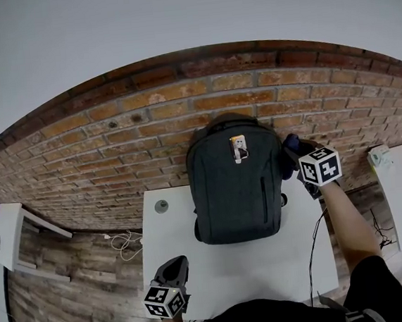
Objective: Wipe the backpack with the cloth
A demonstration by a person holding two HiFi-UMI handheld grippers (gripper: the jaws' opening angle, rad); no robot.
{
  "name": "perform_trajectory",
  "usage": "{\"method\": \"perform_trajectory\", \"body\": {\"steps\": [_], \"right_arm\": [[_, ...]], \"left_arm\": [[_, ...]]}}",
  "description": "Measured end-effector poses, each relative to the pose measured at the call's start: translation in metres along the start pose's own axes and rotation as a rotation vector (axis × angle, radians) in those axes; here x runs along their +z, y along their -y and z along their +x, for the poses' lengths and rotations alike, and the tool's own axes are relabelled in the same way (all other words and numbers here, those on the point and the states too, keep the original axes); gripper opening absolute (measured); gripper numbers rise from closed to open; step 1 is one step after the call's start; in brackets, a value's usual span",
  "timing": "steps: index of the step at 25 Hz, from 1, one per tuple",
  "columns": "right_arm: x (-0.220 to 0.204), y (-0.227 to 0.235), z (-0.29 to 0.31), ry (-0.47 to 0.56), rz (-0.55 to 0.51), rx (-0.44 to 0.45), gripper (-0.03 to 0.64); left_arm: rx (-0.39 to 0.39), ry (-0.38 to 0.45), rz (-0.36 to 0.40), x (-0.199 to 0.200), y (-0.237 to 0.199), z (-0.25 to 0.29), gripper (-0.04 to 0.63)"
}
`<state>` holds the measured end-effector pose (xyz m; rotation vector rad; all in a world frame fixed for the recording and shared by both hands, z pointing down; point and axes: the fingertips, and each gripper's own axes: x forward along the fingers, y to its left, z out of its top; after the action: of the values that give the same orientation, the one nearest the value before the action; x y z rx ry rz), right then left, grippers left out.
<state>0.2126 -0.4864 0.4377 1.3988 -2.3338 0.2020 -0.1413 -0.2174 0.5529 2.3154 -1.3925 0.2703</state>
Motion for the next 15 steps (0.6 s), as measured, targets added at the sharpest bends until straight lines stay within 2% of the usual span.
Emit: {"method": "perform_trajectory", "body": {"steps": [15], "right_arm": [[0.046, 0.014, 0.021, 0.110, 0.108, -0.027, 0.101]], "left_arm": [[0.015, -0.029, 0.004, -0.005, 0.003, -0.002, -0.004]]}}
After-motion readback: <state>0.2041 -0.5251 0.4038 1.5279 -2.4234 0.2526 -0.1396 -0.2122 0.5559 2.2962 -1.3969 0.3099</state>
